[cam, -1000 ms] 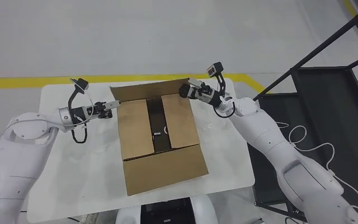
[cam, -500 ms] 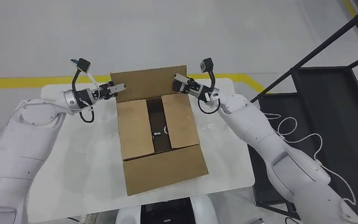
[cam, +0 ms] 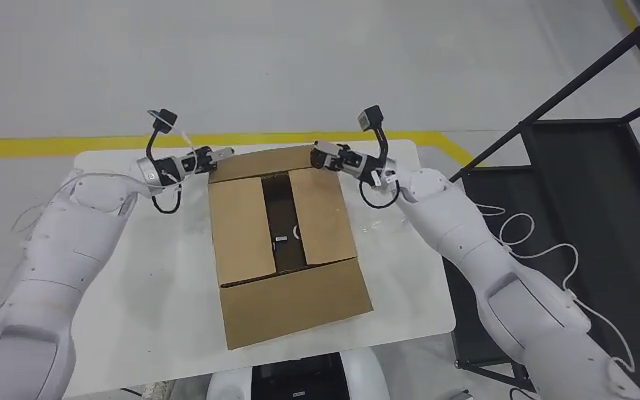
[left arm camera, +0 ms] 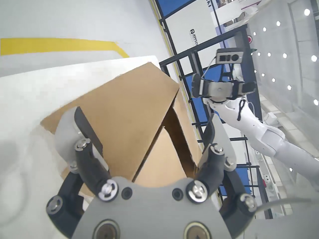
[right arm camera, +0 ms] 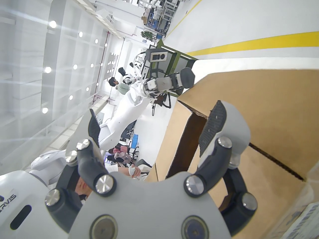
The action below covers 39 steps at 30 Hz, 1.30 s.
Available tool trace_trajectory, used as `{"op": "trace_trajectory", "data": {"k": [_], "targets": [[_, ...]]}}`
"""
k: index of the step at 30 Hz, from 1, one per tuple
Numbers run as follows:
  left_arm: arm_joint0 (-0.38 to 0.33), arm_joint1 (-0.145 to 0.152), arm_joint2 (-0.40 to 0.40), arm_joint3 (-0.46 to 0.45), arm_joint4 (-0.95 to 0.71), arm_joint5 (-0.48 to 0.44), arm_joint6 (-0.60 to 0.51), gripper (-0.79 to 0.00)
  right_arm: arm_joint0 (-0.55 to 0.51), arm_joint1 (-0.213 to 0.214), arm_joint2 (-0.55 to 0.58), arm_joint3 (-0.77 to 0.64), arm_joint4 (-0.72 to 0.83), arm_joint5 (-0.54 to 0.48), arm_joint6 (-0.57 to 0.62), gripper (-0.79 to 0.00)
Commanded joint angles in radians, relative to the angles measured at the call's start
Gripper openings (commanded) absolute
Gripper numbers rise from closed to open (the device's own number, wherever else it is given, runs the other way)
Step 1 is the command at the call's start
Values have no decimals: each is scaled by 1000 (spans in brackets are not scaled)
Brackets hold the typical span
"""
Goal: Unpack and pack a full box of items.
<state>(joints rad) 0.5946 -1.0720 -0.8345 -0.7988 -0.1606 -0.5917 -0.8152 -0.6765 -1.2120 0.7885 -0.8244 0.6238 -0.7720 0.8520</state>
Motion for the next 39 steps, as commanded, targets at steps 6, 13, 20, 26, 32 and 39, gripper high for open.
{"op": "trace_trajectory", "data": {"k": [6,13,20,26,32,39], "targets": [[-20,-34,32,79,-49,-33,-55,0,-102,67,133,-179,-2,40,126,0],[-40,-31,-17,122,-92,-96,-41,0,-216,118,205,-421,1,227,354,0],[15,32,-148,42,-81,-148,-8,0,-212,120,138,-526,-152,416,445,0],[191,113,-315,-159,-61,-88,-17,0,-146,82,26,-524,-329,469,294,0],[407,176,-494,-405,-53,40,-34,0,-86,41,-72,-462,-453,547,188,0],[552,201,-605,-589,-78,119,-30,0,-63,11,-109,-400,-438,572,153,0]]}}
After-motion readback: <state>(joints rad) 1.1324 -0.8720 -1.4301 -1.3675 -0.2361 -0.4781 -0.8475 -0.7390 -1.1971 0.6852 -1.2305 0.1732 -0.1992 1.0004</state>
